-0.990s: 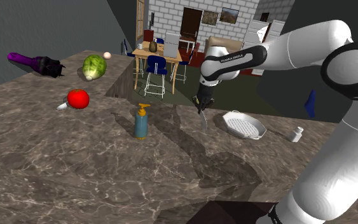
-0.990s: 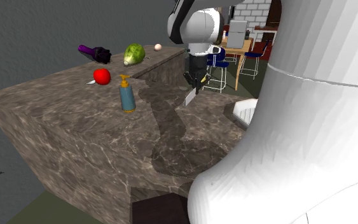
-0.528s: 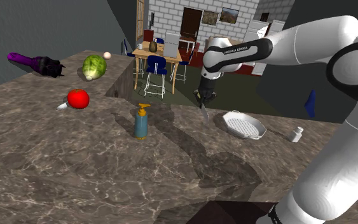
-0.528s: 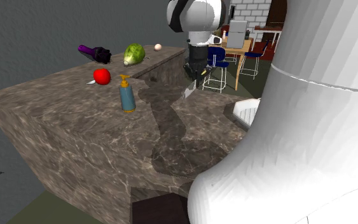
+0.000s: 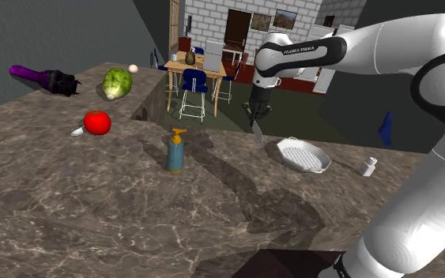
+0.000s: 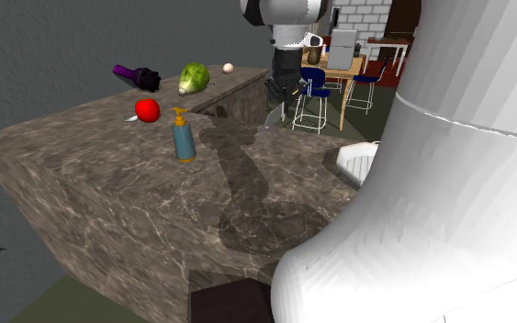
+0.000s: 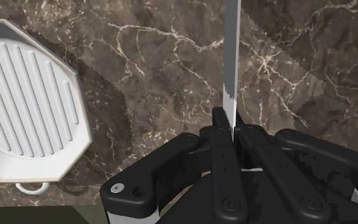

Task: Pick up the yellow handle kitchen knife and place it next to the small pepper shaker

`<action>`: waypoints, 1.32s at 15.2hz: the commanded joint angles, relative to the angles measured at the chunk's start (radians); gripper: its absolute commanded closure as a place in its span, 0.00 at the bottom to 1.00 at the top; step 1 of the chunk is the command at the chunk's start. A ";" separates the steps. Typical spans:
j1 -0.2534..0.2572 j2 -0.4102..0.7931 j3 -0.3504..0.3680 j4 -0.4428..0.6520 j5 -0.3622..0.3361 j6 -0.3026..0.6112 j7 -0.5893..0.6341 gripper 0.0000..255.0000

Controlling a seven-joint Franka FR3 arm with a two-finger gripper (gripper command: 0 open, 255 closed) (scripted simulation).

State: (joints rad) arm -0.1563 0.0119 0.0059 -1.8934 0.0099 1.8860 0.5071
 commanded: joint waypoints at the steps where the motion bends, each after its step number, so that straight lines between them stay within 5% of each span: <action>1: -0.010 -0.025 -0.010 -0.019 0.000 -0.006 -0.020 1.00; 20: -0.207 -0.270 -0.257 -0.280 -0.077 0.013 -0.429 1.00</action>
State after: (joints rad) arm -0.3511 -0.2547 -0.2335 -2.1752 -0.0614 1.9048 0.1060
